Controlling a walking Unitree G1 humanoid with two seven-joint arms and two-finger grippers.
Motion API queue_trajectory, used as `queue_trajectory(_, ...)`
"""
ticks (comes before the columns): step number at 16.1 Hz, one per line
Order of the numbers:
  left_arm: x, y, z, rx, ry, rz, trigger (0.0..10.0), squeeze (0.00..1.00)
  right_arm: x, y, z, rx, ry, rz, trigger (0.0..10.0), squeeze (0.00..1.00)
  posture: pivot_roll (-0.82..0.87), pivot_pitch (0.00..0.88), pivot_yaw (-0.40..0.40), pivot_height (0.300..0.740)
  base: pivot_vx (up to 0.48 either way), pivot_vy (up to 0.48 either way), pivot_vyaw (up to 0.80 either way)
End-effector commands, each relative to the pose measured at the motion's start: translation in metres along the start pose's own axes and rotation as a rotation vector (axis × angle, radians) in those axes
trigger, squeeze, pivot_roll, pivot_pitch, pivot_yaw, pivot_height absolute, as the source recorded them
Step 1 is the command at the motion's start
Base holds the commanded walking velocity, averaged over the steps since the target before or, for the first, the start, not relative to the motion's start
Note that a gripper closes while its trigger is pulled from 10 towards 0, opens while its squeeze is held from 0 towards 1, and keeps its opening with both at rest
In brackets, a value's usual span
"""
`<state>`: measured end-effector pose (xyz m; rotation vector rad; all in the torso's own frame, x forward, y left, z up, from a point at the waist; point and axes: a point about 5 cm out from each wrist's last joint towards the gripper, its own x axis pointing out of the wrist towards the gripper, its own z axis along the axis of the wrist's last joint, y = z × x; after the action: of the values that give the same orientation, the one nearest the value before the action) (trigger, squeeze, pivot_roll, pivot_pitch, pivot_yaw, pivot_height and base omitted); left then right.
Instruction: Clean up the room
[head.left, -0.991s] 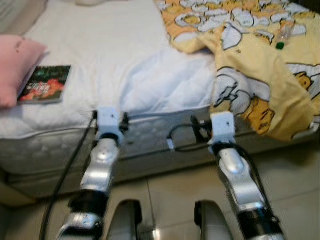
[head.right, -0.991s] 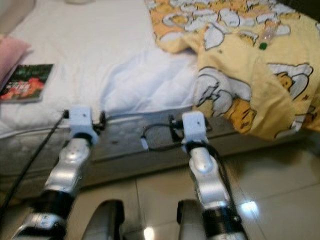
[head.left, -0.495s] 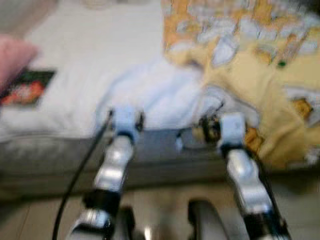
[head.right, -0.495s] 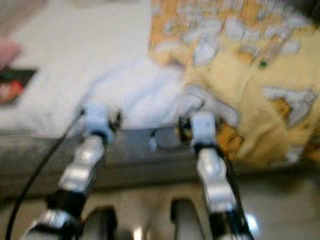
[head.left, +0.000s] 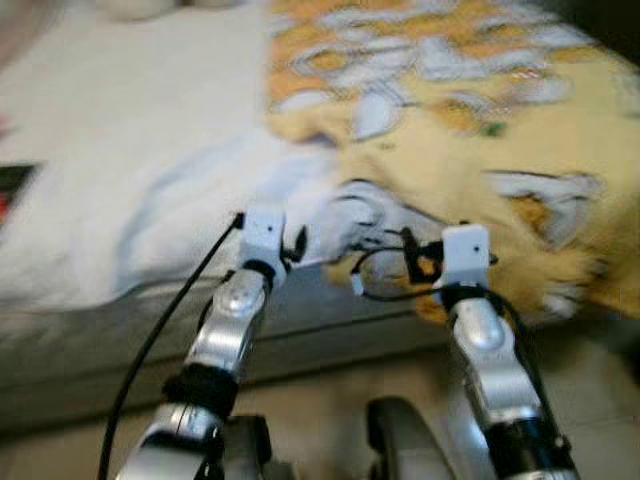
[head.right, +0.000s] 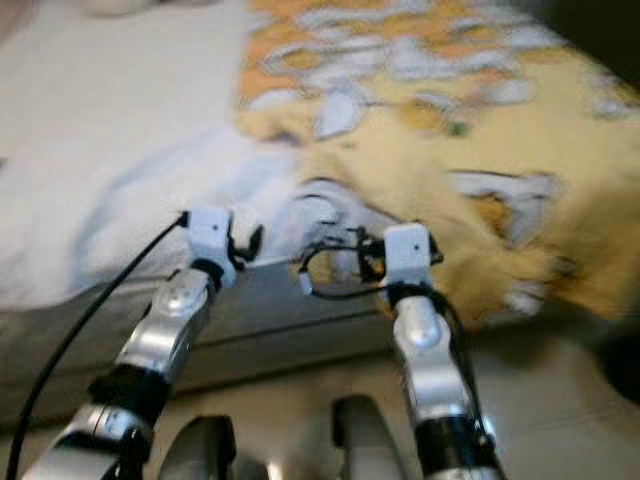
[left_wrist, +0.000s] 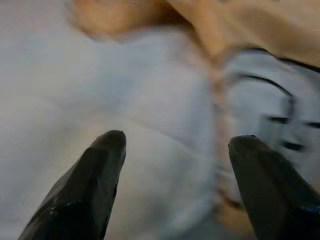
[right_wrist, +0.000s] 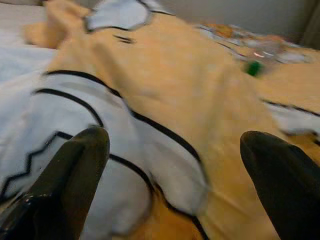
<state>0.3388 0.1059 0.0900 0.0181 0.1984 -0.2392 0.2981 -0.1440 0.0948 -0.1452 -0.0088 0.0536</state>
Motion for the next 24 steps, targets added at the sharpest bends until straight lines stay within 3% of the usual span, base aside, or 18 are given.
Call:
queue_trajectory(1,0.007,-0.003,-0.003,-0.053,0.065,-0.012,10.0,0.0,-0.003,0.002,-0.004,-0.007,0.004,0.019,10.0,0.0,-0.19,0.0,0.064,0.63,0.0,0.0,-0.74)
queue_trajectory(3,0.014,-0.007,0.008,0.01,0.042,-0.02,10.0,0.0,-0.007,0.0,-0.006,-0.013,0.014,0.017,10.0,0.0,-0.2,0.0,0.067,0.63,0.0,0.0,-0.74)
queue_trajectory(5,0.023,-0.003,0.008,0.047,0.086,0.033,10.0,0.0,-0.012,-0.001,-0.012,0.005,0.038,0.009,10.0,0.0,-0.2,0.0,0.063,0.63,0.0,0.0,-0.69)
queue_trajectory(6,0.027,0.01,0.016,0.04,0.077,0.128,10.0,1.0,-0.016,0.002,-0.014,-0.003,0.047,0.015,10.0,0.0,-0.22,0.001,0.065,0.63,0.0,0.0,0.0)
queue_trajectory(9,0.03,0.032,0.052,0.075,-0.063,0.219,10.0,1.0,-0.023,0.002,-0.014,-0.016,0.044,0.012,10.0,0.0,-0.23,0.019,0.074,0.63,0.0,0.0,0.0)
queue_trajectory(10,0.029,0.035,0.052,0.113,-0.057,0.211,10.0,1.0,-0.026,-0.001,-0.017,-0.015,0.055,0.002,10.0,0.0,-0.23,0.031,0.074,0.63,0.0,0.0,0.0)
queue_trajectory(12,0.027,0.04,0.038,0.108,0.003,0.208,10.0,1.0,-0.028,-0.001,-0.017,-0.016,0.06,0.002,10.0,0.0,-0.24,0.039,0.072,0.63,0.0,0.0,0.0)
queue_trajectory(13,0.023,0.046,0.015,0.06,0.094,0.218,10.0,0.0,-0.032,-0.001,-0.016,-0.014,0.061,0.01,10.0,0.0,-0.24,0.054,0.064,0.63,0.0,0.0,0.0)
queue_trajectory(17,0.021,0.042,-0.005,0.046,0.156,0.221,10.0,0.0,-0.047,-0.005,-0.018,-0.036,0.096,0.054,10.0,0.0,-0.28,0.111,0.015,0.63,0.0,0.0,0.0)
queue_trajectory(20,0.024,0.048,0.01,-0.006,0.1,0.274,10.0,0.0,-0.062,-0.013,-0.017,-0.058,0.11,0.056,10.0,0.0,-0.31,0.138,-0.002,0.63,0.0,0.0,0.0)
queue_trajectory(24,0.022,0.054,0.005,-0.024,0.124,0.309,10.0,0.0,-0.075,-0.015,-0.016,-0.068,0.14,0.068,10.0,0.0,-0.35,0.18,-0.022,0.63,0.0,0.0,0.0)
